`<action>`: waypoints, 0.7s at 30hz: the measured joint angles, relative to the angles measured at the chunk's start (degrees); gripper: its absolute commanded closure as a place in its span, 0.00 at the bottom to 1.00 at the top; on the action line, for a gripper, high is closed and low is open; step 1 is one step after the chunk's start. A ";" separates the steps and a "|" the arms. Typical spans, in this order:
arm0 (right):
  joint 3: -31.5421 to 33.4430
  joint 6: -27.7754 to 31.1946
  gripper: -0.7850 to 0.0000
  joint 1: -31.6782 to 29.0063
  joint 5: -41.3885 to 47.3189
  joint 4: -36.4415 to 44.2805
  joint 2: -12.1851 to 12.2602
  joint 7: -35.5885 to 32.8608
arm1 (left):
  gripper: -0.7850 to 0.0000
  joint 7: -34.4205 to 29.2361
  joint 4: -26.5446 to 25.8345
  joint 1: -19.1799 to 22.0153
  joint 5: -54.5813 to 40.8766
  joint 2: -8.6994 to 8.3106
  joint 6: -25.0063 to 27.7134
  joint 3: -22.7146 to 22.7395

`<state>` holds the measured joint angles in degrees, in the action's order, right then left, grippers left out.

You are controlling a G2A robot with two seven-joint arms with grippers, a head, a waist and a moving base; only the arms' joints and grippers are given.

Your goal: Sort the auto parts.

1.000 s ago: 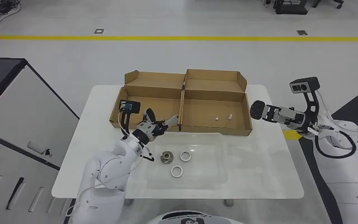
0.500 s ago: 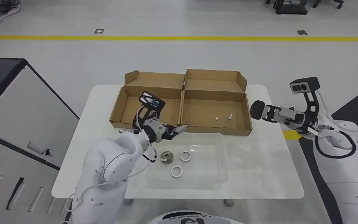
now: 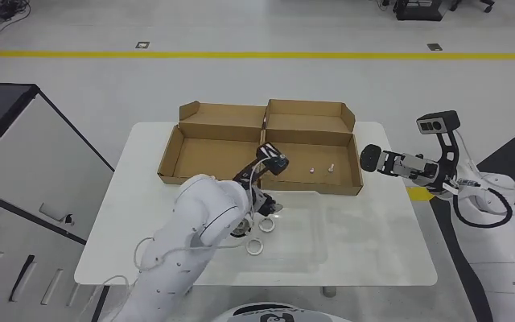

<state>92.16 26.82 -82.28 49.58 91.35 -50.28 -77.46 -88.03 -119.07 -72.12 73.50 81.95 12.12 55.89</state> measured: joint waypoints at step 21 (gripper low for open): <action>0.00 0.00 0.00 0.00 0.00 0.00 0.00 0.00 | 0.00 0.03 6.27 8.87 -9.49 -8.70 4.17 -13.03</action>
<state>92.16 26.82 -82.28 49.58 91.35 -50.28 -77.46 -88.00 -112.80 -63.25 64.01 73.25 16.29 42.86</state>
